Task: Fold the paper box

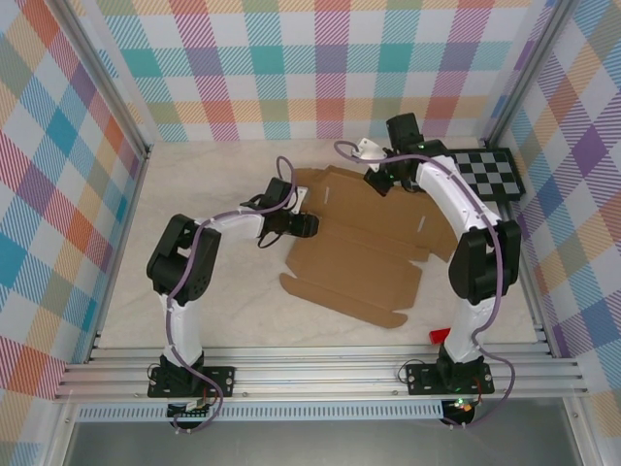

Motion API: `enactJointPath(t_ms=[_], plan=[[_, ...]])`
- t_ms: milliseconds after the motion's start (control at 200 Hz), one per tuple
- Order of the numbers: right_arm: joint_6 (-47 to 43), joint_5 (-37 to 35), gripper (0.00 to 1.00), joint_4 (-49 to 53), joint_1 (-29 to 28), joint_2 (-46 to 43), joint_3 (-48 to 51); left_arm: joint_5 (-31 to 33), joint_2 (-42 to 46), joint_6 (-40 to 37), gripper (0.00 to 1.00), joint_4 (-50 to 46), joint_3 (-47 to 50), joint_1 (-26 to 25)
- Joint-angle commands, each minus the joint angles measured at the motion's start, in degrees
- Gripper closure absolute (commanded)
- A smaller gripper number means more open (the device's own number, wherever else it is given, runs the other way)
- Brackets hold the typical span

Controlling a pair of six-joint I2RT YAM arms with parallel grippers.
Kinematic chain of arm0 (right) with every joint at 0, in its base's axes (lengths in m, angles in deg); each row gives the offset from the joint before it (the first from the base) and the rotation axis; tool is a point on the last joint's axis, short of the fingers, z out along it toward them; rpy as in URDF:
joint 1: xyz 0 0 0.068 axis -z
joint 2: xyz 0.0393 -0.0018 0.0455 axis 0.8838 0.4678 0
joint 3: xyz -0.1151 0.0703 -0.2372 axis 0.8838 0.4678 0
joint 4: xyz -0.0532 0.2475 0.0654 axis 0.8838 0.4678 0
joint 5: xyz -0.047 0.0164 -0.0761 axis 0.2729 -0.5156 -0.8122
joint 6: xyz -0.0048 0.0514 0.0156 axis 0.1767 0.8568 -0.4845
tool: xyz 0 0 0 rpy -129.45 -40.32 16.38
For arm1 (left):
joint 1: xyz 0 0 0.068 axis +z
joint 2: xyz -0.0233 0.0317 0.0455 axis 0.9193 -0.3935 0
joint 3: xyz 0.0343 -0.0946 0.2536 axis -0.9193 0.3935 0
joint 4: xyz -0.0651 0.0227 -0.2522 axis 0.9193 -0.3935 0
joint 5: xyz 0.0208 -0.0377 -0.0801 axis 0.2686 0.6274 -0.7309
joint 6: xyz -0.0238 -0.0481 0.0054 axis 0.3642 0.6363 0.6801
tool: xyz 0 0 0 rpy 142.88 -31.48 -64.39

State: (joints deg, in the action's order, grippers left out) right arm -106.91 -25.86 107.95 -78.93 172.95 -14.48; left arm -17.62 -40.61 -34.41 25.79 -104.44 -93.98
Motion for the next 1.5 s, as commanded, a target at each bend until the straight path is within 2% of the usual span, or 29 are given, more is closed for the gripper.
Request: enactJointPath(t_ms=[0,165,250,380,590,755,975,1095,1495], plan=[[1.50,1.94,1.00,4.88,0.38,2.33,-0.54,0.56,-0.79,1.53,0.37,-1.41,-1.80,0.66],[2.28,2.34,1.00,4.53,0.47,1.84,-0.41,0.62,-1.54,1.92,0.38,-0.19,-2.15,0.61],[2.55,2.08,1.00,4.27,0.47,1.17,0.10,-2.00,-2.00,2.66,0.43,-0.81,-3.52,0.25],[3.33,0.75,1.00,2.82,0.39,-0.93,1.68,-1.52,-0.78,2.17,0.51,-2.89,-3.81,-1.34],[6.88,-3.40,1.00,-1.41,-0.37,-5.55,4.73,-2.68,3.03,5.54,0.64,-0.59,1.33,-3.65],[8.28,-6.53,1.00,-3.28,-2.19,-7.35,6.95,-0.18,3.41,7.66,0.66,-0.73,2.24,-8.58],[11.25,-8.94,1.00,-4.02,-3.27,-8.70,9.63,6.08,4.47,12.37,0.74,-3.14,0.35,-12.89],[12.74,-9.36,1.00,-5.01,-3.81,-10.13,11.80,7.94,4.65,15.95,0.73,-2.78,0.00,-14.28],[13.90,-10.66,1.00,-7.68,-4.85,-13.29,17.76,11.44,2.57,20.09,0.70,-4.28,0.81,-16.67]])
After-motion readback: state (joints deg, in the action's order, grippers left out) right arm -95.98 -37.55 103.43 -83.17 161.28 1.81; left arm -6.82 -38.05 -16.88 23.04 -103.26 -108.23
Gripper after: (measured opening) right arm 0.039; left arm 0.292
